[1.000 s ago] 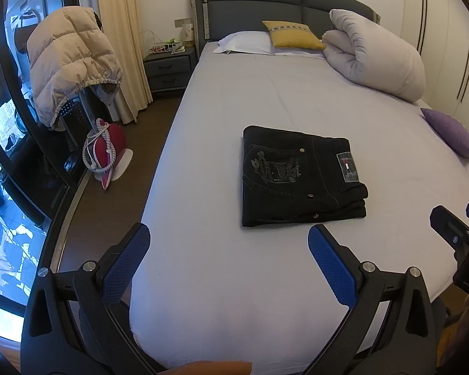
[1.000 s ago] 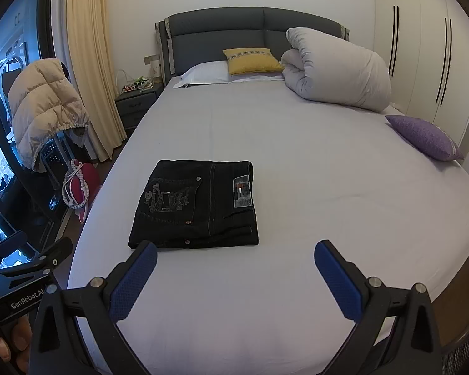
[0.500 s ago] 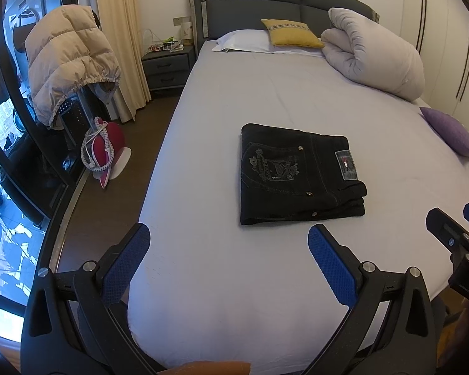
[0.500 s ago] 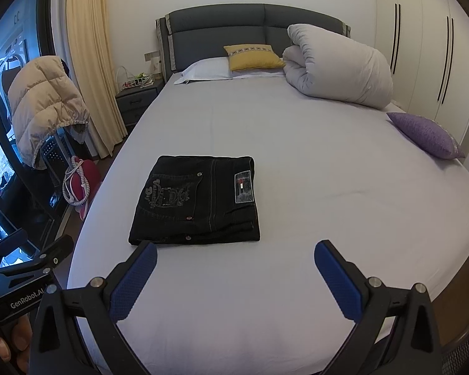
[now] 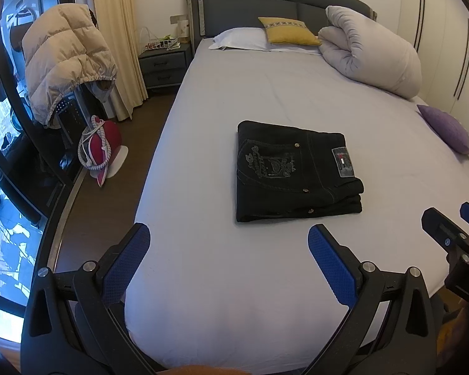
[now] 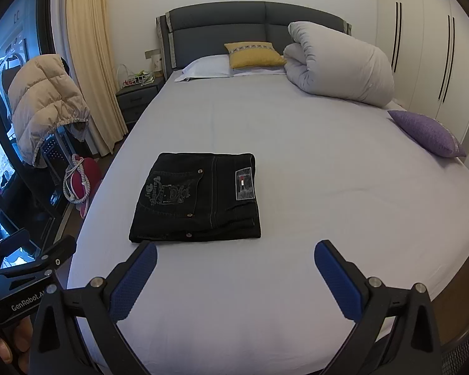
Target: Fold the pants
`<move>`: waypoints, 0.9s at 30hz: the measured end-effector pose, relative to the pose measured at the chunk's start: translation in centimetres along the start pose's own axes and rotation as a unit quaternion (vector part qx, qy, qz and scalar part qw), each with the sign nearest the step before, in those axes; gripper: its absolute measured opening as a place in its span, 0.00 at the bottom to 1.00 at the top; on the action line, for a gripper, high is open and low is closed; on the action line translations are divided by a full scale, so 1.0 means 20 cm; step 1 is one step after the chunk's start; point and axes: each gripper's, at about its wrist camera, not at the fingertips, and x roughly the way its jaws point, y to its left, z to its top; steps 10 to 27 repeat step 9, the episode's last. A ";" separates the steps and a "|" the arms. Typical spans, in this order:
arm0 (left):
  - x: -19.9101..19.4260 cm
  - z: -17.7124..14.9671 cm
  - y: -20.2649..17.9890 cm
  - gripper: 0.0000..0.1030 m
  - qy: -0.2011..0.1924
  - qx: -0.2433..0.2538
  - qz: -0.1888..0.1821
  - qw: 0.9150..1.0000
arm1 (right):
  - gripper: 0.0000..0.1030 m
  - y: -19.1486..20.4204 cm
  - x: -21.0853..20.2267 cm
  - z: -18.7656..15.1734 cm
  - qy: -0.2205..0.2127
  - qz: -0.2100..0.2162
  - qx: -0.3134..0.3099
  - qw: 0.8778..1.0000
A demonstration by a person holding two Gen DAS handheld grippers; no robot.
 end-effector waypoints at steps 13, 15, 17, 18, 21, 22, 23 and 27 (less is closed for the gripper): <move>0.01 0.00 0.00 1.00 0.000 0.000 -0.003 1.000 | 1.00 -0.01 0.01 -0.01 0.003 -0.001 0.000 1.000; 0.01 0.00 0.00 1.00 0.000 0.000 -0.003 1.000 | 1.00 -0.01 0.01 -0.01 0.003 -0.001 0.000 1.000; 0.01 0.00 0.00 1.00 0.000 0.000 -0.003 1.000 | 1.00 -0.01 0.01 -0.01 0.003 -0.001 0.000 1.000; 0.01 0.00 0.00 1.00 0.000 0.000 -0.003 1.000 | 1.00 -0.01 0.01 -0.01 0.003 -0.001 0.000 1.000; 0.01 0.00 0.00 1.00 0.000 0.000 -0.003 1.000 | 1.00 -0.01 0.01 -0.01 0.003 -0.001 0.000 1.000; 0.01 0.00 0.00 1.00 0.000 0.000 -0.003 1.000 | 1.00 -0.01 0.01 -0.01 0.003 -0.001 0.000 1.000; 0.01 0.00 0.00 1.00 0.000 0.000 -0.003 1.000 | 1.00 -0.01 0.01 -0.01 0.003 -0.001 0.000 1.000; 0.01 0.00 0.00 1.00 0.000 0.000 -0.003 1.000 | 1.00 -0.01 0.01 -0.01 0.003 -0.001 0.000 1.000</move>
